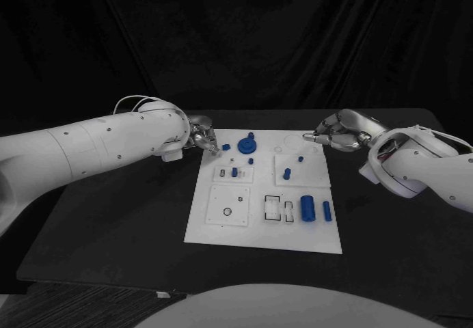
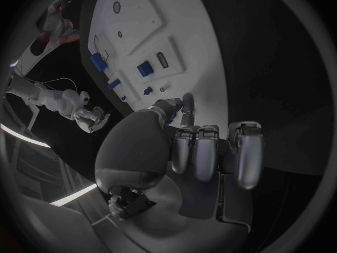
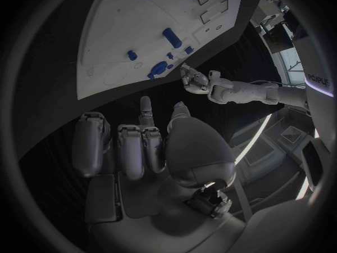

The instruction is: Assemble the parts on the task board

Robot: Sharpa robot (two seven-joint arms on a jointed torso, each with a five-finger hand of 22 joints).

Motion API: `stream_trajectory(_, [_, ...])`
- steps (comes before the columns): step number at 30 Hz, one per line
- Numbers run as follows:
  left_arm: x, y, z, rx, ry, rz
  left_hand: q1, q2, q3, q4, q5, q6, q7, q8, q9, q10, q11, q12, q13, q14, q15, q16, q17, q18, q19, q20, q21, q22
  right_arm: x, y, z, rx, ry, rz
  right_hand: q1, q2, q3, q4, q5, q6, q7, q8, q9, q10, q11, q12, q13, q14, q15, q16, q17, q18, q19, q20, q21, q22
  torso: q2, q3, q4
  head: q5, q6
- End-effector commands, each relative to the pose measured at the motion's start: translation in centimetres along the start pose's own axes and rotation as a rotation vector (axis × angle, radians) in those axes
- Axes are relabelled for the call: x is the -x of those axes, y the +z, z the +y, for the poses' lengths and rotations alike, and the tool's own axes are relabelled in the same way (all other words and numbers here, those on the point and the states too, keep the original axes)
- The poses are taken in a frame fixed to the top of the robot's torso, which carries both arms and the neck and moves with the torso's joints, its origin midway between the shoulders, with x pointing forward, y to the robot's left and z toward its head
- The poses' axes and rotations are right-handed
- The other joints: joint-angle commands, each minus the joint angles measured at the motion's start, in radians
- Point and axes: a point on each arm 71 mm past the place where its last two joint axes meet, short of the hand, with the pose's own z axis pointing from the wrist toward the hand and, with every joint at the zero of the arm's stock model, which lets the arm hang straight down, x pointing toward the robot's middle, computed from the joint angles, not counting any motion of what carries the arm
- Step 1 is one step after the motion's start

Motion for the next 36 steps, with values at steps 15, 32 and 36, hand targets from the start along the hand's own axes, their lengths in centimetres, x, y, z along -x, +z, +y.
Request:
stream_trajectory(15, [1.5, -2.6, -1.4, -0.230, 0.321, -0.345, 0.100, -0.038, -0.058, -0.042, -0.200, -0.260, 0.082, -0.069, -0.080, 0.103, 0.070, 0.003, 0.253, 0.112, 0.056, 0.010, 0.268, 0.018, 0.051, 0.054, -0.031, 0.244, 0.0, -0.1, -0.1, -0.012, 0.001, -0.001, 0.026, 0.009, -0.022, 0.002, 0.019, 0.008, 0.002, -0.010, 0.011, 0.102, 0.006, 0.017, 0.264, 0.080, -0.002, -0.015, 0.146, 0.019, -0.004, -0.001, -0.010, 0.198, -0.001, 0.0002, 0.0005, 0.004, 0.000])
stream_trajectory(32, [-1.1, -0.2, -1.0, -0.143, 0.409, -0.337, 0.086, -0.042, -0.104, 0.002, -0.215, -0.277, 0.099, -0.067, -0.166, 0.103, 0.096, 0.003, 0.253, 0.112, 0.077, 0.010, 0.268, 0.018, 0.048, 0.073, -0.035, 0.242, -0.2, -0.1, 0.0, -0.008, 0.003, 0.002, 0.026, 0.009, -0.022, 0.002, 0.019, 0.008, 0.002, -0.010, 0.011, 0.102, 0.006, 0.017, 0.264, 0.080, -0.002, -0.015, 0.146, 0.019, -0.004, -0.001, -0.010, 0.198, 0.001, -0.0002, 0.0003, 0.003, 0.000])
stream_trajectory(36, [-1.4, 0.4, -1.3, -0.142, 0.410, -0.340, 0.074, -0.040, -0.121, 0.022, -0.228, -0.276, 0.101, -0.067, -0.188, 0.103, 0.098, 0.003, 0.253, 0.112, 0.079, 0.010, 0.268, 0.018, 0.049, 0.077, -0.034, 0.243, -0.2, -0.1, 0.0, -0.007, 0.004, 0.001, 0.026, 0.009, -0.022, 0.002, 0.019, 0.008, 0.002, -0.010, 0.011, 0.102, 0.006, 0.017, 0.264, 0.080, -0.002, -0.015, 0.146, 0.019, -0.004, -0.001, -0.010, 0.198, 0.001, -0.0011, 0.0009, 0.002, 0.000])
